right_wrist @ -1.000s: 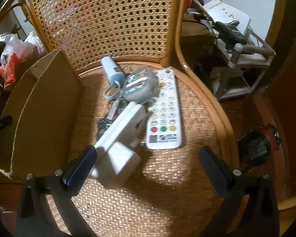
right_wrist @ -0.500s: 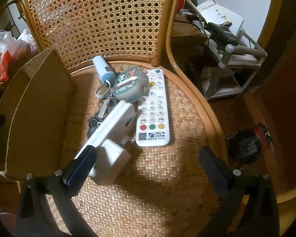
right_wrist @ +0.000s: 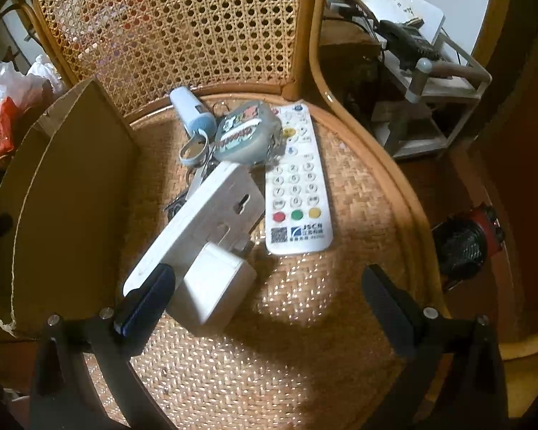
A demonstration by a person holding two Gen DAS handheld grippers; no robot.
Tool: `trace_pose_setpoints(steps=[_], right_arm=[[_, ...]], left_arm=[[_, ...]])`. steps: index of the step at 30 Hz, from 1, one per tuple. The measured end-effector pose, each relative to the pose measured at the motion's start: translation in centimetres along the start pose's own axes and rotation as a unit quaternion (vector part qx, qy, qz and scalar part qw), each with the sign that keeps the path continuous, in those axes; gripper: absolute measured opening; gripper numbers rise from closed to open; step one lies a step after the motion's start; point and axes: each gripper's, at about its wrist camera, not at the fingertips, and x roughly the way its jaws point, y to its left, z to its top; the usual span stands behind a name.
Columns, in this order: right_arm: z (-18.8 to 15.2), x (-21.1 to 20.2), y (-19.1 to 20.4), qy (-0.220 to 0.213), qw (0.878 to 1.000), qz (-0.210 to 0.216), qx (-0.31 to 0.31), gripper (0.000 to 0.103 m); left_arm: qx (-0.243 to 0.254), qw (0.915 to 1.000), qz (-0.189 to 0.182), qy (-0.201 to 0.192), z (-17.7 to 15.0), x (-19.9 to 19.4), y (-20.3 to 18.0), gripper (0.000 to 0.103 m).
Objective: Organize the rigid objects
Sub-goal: 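Close the right tool on the white charger block, then carry the charger into the cardboard box and open the right tool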
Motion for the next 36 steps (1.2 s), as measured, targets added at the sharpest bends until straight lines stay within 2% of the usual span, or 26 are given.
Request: trace_pose_setpoints(steps=[2, 4, 6, 7, 8, 9, 11, 14, 21, 28, 33, 36], right_arm=[[-0.2, 0.0, 0.2, -0.002, 1.0, -0.008, -0.001, 0.101], [-0.4, 0.2, 0.5, 0.002, 1.0, -0.002, -0.003, 0.067], [-0.5, 0.8, 0.8, 0.021, 1.0, 0.008, 0.001, 0.047], [-0.7, 1.3, 0.9, 0.034, 0.999, 0.02, 0.006, 0.043], [-0.7, 1.2, 1.0, 0.025, 1.0, 0.017, 0.001, 0.038], [-0.7, 0.9, 1.4, 0.016, 1.0, 0.013, -0.016, 0.024], [-0.8, 0.6, 1.6, 0.01, 1.0, 0.014, -0.023, 0.024], [-1.0, 0.1, 1.4, 0.009, 0.999, 0.04, -0.014, 0.024], [-0.7, -4.0, 1.2, -0.081, 0.995, 0.054, -0.027, 0.024], [0.0, -6.3, 2.0, -0.139, 0.986, 0.086, -0.032, 0.024], [0.2, -8.1, 4.1, -0.181, 0.976, 0.106, -0.057, 0.024], [0.2, -8.8, 5.7, -0.192, 0.971, 0.13, -0.067, 0.024]], left_arm=[[0.001, 1.0, 0.0, 0.0, 0.0, 0.0, 0.0, 0.004], [0.001, 1.0, 0.001, 0.0, 0.0, 0.0, 0.1, 0.004], [0.0, 1.0, 0.001, 0.0, 0.0, 0.1, 0.1, 0.004], [-0.001, 1.0, 0.0, 0.001, 0.0, 0.1, 0.1, 0.003], [-0.003, 1.0, -0.001, 0.001, 0.0, 0.1, 0.2, 0.003], [-0.003, 1.0, -0.002, 0.001, 0.0, 0.1, 0.2, 0.003], [-0.001, 1.0, -0.002, 0.001, 0.0, 0.0, 0.2, 0.003], [0.003, 1.0, 0.0, 0.0, -0.1, 0.0, 0.1, 0.003], [0.001, 1.0, -0.002, 0.002, -0.2, 0.0, 0.0, 0.003], [-0.001, 1.0, -0.001, 0.002, -0.1, -0.1, -0.1, 0.003], [0.001, 1.0, 0.002, 0.002, -0.1, -0.1, -0.1, 0.003], [0.0, 1.0, 0.002, 0.003, -0.2, -0.1, -0.1, 0.003]])
